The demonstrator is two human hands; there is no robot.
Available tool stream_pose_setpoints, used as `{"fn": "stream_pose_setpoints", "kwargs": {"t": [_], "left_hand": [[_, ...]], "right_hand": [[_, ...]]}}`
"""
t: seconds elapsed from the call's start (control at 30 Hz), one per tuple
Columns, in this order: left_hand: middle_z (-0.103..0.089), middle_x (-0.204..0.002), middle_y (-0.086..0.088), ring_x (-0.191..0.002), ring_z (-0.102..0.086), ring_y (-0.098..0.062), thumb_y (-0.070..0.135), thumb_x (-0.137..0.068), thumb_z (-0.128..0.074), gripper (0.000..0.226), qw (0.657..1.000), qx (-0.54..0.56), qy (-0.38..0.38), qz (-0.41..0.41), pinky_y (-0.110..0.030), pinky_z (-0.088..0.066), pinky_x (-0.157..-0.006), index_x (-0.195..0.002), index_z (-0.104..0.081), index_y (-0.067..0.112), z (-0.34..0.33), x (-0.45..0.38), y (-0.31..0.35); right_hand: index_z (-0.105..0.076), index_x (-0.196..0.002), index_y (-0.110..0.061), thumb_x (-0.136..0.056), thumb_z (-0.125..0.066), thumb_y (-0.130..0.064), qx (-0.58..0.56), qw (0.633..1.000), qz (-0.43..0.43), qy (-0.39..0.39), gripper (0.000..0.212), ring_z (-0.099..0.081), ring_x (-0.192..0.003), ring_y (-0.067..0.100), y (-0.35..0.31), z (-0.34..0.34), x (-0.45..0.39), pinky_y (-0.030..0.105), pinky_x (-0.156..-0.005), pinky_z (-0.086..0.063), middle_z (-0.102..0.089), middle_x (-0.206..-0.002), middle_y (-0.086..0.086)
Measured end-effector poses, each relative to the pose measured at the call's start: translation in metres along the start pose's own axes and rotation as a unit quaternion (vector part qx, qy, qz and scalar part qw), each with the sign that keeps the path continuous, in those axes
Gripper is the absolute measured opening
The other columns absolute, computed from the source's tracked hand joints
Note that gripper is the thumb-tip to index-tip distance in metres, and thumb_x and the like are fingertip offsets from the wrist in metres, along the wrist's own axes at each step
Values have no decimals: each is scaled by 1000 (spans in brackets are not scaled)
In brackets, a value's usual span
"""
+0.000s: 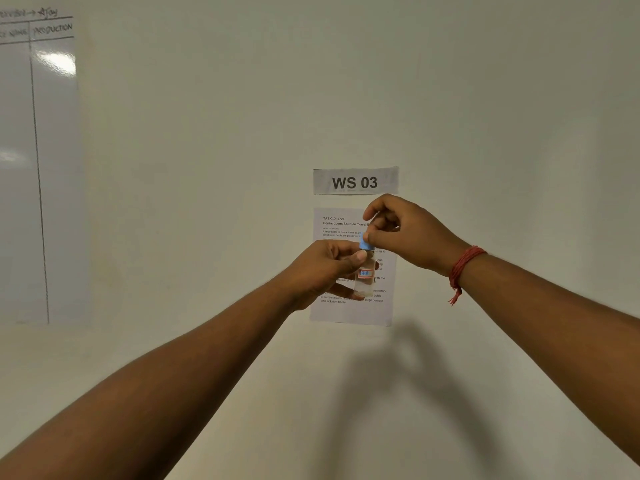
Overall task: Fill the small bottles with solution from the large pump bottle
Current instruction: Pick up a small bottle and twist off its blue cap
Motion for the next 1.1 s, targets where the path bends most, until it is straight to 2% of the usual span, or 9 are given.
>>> {"fn": "stream_pose_setpoints", "kwargs": {"t": [0.3,0.47,0.67,0.8,0.93,1.03,1.1], "left_hand": [[-77,-113,-10,-100,-75,-27,23,-103,-56,28,1000,1,5,8,-47,-64,-81,-123,-70,9,1,-4,-10],[-76,-114,-11,-104,-74,-28,22,-103,-57,28,1000,3,6,13,-54,-61,-87,-121,-70,5,1,-5,-25],[-76,-115,-8,-107,-74,-24,18,-102,-58,22,1000,8,6,15,-51,-61,-88,-119,-70,13,-3,-1,-40],[-76,-114,-5,-106,-73,-20,14,-102,-58,23,1000,2,3,26,-41,-63,-83,-122,-68,9,-13,8,-68],[-75,-112,-7,-103,-74,-15,11,-102,-59,25,999,20,11,43,-37,-63,-85,-125,-64,2,-22,21,-108],[-76,-113,-2,-106,-72,-12,13,-102,-59,19,998,1,11,66,-39,-59,-94,-119,-68,10,-34,34,-148],[-77,-112,2,-110,-71,-16,13,-102,-60,17,997,-8,11,77,-44,-55,-100,-115,-69,17,-40,44,-173]], "right_hand": [[-58,-98,-24,-88,-65,-15,-12,999,6,35,15,-66,-92,17,6,6,-2,35,-81,-59,-68,-90,2],[-60,-96,-22,-88,-66,-16,-2,999,0,36,11,-65,-92,17,20,1,2,34,-78,-59,-67,-93,-2],[-60,-85,-26,-86,-68,-14,0,1000,-9,22,14,-64,-89,14,35,-11,13,23,-73,-55,-67,-92,-6],[-60,-85,-27,-85,-68,-14,-12,999,-38,15,15,-63,-87,12,62,-27,31,24,-75,-55,-67,-93,-5],[-63,-89,-22,-84,-70,-15,-29,997,-77,3,11,-60,-80,8,98,-53,56,20,-74,-52,-67,-92,-2],[-66,-91,-18,-82,-71,-13,-38,993,-108,-9,11,-56,-70,6,128,-78,85,14,-69,-48,-68,-88,2],[-66,-90,-18,-82,-71,-13,-41,991,-123,-27,11,-60,-74,16,146,-95,104,21,-73,-51,-68,-88,3]]}}
Point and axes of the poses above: each hand's wrist, its own x-axis away from the middle knuckle, its own z-axis out of the back of the hand, y = z × x, the point moved 8 cm from there along -x, towards the middle knuckle
